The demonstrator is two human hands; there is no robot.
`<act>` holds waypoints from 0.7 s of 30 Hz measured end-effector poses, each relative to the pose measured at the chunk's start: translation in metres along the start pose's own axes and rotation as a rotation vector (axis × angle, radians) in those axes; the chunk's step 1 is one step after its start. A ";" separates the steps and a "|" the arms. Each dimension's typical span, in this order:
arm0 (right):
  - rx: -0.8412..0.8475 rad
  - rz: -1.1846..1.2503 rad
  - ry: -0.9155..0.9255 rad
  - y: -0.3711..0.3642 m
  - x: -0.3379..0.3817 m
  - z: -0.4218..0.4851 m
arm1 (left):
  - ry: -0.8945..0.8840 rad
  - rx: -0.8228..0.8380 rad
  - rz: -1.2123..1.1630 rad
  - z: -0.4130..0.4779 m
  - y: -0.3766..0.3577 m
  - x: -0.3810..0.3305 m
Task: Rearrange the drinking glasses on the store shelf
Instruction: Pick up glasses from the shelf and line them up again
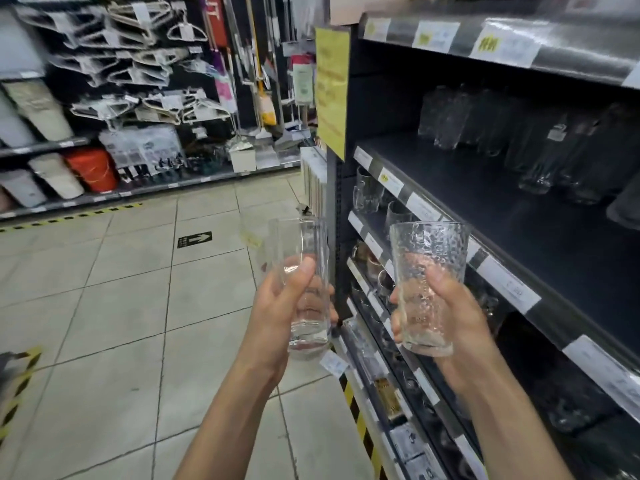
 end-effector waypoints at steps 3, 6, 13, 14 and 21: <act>-0.031 -0.039 -0.009 -0.003 -0.002 0.031 | -0.020 -0.010 -0.010 0.031 0.014 -0.002; -0.053 -0.035 0.007 -0.001 0.000 0.065 | -0.018 -0.008 -0.021 0.069 0.022 0.000; -0.108 -0.008 0.062 0.007 0.024 0.161 | -0.014 0.004 -0.041 0.184 0.026 -0.002; -0.095 0.009 0.083 0.009 0.032 0.176 | -0.010 0.005 -0.040 0.201 0.025 -0.004; -0.208 0.015 0.186 0.039 0.076 0.255 | 0.013 0.116 -0.008 0.313 -0.007 -0.008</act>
Point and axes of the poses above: each hand's wrist, its own z-axis towards the middle knuckle, its own y-axis out of the back of the hand, x = y × z, the point moved 10 cm from there along z, towards the middle knuckle, and after that the axes turned 5 degrees about x, right-handed, at the moved point
